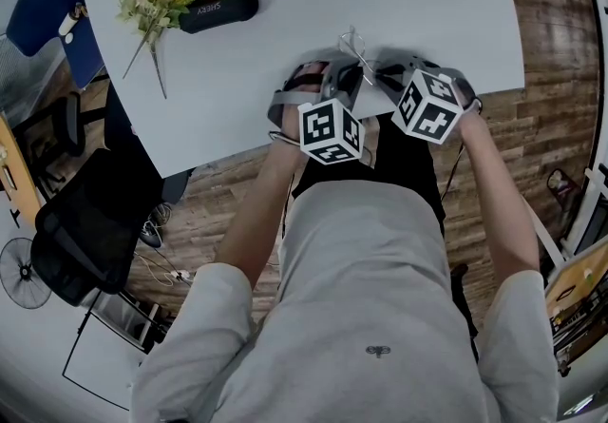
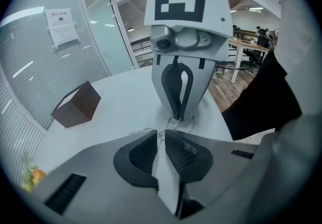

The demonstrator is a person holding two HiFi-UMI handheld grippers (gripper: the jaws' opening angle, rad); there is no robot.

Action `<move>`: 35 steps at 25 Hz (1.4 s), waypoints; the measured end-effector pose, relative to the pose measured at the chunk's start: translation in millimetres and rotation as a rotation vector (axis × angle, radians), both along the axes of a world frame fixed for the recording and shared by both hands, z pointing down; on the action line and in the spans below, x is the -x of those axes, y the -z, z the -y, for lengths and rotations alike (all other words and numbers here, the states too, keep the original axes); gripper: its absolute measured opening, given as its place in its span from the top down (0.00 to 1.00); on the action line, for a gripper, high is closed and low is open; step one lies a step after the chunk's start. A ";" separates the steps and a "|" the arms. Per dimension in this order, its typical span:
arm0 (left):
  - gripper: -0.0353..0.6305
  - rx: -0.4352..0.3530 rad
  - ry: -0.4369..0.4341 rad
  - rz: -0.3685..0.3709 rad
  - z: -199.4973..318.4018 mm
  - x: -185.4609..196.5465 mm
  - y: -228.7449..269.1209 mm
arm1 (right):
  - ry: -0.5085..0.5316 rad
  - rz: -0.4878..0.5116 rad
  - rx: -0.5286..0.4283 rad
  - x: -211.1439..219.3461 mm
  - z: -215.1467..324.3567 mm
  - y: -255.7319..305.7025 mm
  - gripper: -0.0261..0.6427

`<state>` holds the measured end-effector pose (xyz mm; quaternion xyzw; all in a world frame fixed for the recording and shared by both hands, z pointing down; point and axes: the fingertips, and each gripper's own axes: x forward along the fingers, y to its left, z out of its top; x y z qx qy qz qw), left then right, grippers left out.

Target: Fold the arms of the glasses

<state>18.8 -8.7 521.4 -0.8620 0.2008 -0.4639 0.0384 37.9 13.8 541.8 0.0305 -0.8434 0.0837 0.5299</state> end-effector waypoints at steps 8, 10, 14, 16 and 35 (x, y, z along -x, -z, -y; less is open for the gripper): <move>0.85 -0.017 0.010 -0.001 -2.7 9.2 6.0 | -0.029 0.003 -0.013 1.7 -1.9 6.4 0.91; 0.85 -0.023 0.011 -0.002 -3.0 11.5 8.5 | -0.050 0.013 -0.022 1.7 -0.3 11.6 0.91; 0.86 -0.033 0.015 -0.005 -5.1 15.6 14.6 | -0.093 0.033 -0.040 0.8 -0.5 21.8 0.92; 0.86 -0.038 0.020 -0.007 -5.8 17.3 17.9 | -0.106 0.036 -0.055 -0.4 -1.1 26.3 0.92; 0.88 -0.115 0.147 -0.017 -3.7 23.1 82.0 | -0.121 0.141 -0.263 -8.1 15.2 101.1 0.95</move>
